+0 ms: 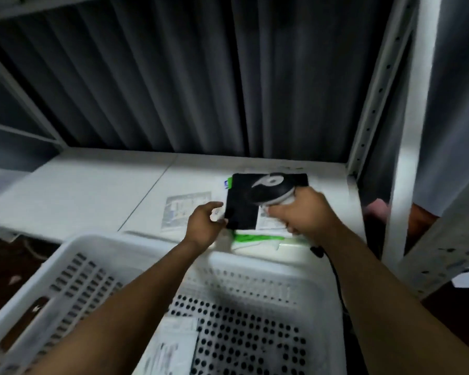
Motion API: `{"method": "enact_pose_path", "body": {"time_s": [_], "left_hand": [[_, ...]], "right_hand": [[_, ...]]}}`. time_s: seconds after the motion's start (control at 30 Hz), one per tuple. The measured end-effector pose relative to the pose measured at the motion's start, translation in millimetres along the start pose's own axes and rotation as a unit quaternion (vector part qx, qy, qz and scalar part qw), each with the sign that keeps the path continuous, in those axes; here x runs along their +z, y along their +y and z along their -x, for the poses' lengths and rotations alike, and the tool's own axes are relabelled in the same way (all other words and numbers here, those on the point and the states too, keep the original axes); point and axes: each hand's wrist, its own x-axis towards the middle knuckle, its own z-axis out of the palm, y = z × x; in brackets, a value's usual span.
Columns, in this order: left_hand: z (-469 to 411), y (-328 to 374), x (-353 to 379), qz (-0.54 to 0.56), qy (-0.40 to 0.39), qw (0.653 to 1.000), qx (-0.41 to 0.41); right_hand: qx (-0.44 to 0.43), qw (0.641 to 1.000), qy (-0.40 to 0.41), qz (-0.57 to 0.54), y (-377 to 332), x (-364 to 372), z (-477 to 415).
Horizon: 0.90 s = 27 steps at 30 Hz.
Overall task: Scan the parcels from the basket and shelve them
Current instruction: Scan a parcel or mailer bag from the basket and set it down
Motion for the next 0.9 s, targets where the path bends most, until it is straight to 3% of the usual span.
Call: {"method": "enact_pose_path", "body": {"time_s": [0.2,0.27,0.4,0.6,0.9], "left_hand": [[105.6,-83.2,-68.3,-0.05,0.102,0.993,0.043],[138.5,-125.1,-81.7,-0.083,0.1,0.991,-0.024],[192.5,-204.6,-86.8,-0.146,-0.041,0.962,-0.228],[222.4,-271.2,-72.9,-0.186,-0.124,0.906,-0.36],[212.1,-299.5,-22.6,-0.216,-0.05,0.89,-0.399]], "right_hand": [[-0.114,0.976,-0.078,0.169,-51.8,60.8,47.2],[-0.136,0.961,-0.127,0.204,-57.1,88.0,64.7],[-0.177,0.923,-0.207,0.271,-52.8,144.5,91.6],[-0.143,0.896,-0.289,0.306,-28.5,211.0,102.0],[-0.067,0.929,-0.264,0.251,21.3,240.6,77.1]]}}
